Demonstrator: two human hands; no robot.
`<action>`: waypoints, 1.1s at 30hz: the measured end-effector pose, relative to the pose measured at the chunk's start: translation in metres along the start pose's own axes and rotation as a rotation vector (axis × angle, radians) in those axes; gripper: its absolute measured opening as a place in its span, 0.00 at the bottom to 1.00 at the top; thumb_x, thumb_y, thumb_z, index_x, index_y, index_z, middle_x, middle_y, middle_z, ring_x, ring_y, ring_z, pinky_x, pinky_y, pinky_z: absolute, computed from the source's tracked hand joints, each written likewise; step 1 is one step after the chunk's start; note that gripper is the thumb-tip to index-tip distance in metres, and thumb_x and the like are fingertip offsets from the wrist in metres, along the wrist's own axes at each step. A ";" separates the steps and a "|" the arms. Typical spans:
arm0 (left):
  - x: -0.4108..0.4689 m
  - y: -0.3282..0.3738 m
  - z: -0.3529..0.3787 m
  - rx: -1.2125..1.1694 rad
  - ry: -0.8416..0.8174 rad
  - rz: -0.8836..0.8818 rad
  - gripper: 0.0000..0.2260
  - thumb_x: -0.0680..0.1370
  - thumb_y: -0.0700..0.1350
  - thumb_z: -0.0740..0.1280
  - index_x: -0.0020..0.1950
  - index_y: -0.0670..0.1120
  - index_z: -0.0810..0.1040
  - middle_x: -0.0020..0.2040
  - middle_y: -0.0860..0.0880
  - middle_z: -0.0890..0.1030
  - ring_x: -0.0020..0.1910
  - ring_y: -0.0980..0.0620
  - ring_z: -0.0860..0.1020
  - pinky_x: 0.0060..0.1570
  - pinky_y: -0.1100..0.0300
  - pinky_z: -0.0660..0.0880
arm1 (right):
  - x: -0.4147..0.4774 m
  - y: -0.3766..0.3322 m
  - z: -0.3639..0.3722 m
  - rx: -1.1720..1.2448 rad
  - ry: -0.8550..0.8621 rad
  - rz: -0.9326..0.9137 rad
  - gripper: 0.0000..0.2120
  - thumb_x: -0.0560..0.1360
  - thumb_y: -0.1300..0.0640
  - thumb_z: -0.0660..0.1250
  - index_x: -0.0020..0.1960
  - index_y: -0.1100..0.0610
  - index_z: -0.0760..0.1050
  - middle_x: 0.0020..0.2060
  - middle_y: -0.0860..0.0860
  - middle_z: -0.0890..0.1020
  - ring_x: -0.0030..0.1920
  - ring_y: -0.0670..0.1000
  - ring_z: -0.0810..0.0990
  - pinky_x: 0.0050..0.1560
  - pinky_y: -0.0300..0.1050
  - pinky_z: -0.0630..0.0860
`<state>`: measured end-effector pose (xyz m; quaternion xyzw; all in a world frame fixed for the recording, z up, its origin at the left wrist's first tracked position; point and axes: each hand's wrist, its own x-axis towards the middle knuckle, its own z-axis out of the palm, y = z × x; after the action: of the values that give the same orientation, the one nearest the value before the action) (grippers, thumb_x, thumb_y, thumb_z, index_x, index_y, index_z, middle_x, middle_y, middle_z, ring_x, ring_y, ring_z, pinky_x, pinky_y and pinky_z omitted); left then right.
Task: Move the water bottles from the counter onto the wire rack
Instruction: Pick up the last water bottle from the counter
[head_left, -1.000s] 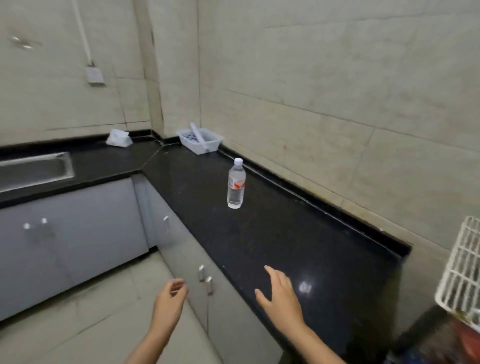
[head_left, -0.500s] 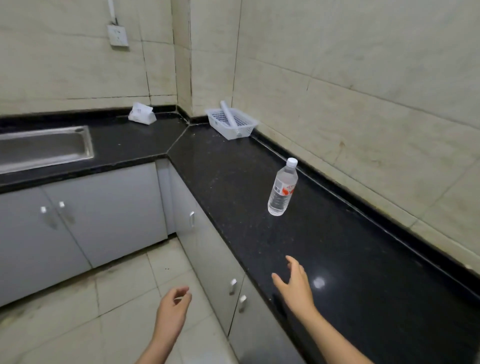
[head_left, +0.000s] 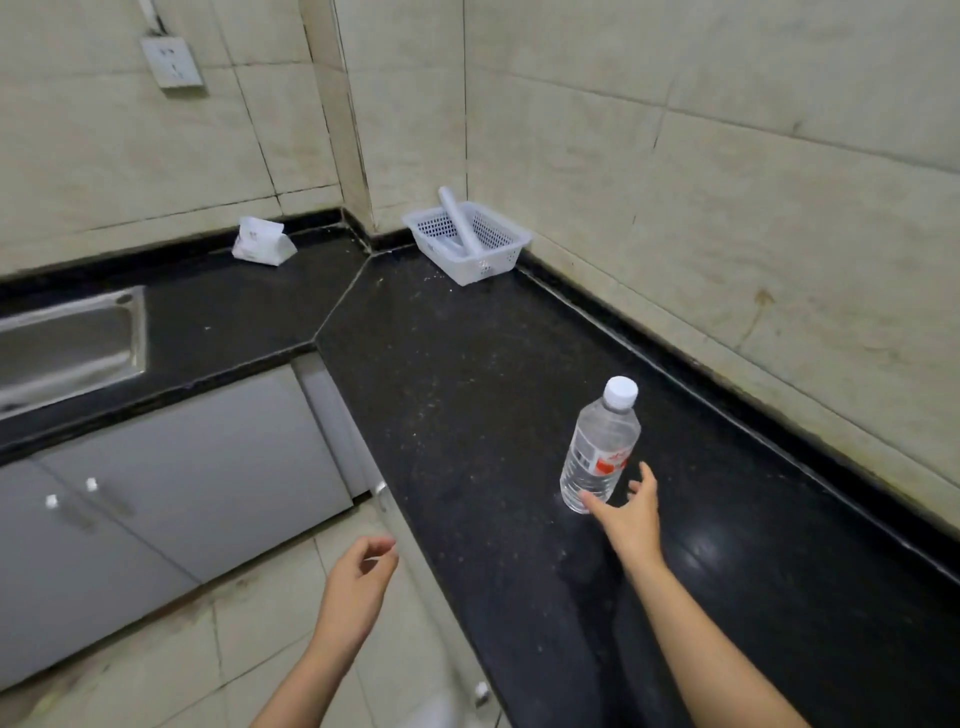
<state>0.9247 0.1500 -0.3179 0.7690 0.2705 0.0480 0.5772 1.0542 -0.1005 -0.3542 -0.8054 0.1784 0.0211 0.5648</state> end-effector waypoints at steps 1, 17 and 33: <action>0.006 0.003 0.003 0.014 -0.010 0.006 0.04 0.77 0.36 0.62 0.46 0.43 0.76 0.42 0.50 0.77 0.44 0.52 0.74 0.45 0.62 0.66 | 0.006 -0.001 0.003 0.014 0.001 -0.010 0.47 0.63 0.59 0.77 0.73 0.57 0.54 0.69 0.58 0.66 0.68 0.58 0.68 0.68 0.55 0.66; 0.096 0.023 0.052 0.190 -0.521 0.187 0.07 0.74 0.37 0.66 0.49 0.47 0.73 0.43 0.49 0.75 0.43 0.52 0.73 0.41 0.69 0.68 | -0.016 -0.018 0.033 -0.100 0.188 0.080 0.29 0.62 0.55 0.77 0.57 0.53 0.66 0.54 0.52 0.80 0.56 0.57 0.78 0.55 0.50 0.74; -0.035 0.012 0.094 0.422 -1.500 0.719 0.34 0.62 0.54 0.74 0.63 0.67 0.62 0.60 0.55 0.72 0.62 0.56 0.70 0.64 0.56 0.70 | -0.254 0.009 -0.012 0.092 0.671 0.224 0.24 0.59 0.61 0.78 0.46 0.44 0.70 0.44 0.42 0.81 0.48 0.43 0.80 0.55 0.48 0.77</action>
<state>0.9352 0.0506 -0.3296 0.7278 -0.4396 -0.3443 0.3980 0.8122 -0.0473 -0.2984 -0.7167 0.4418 -0.1908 0.5048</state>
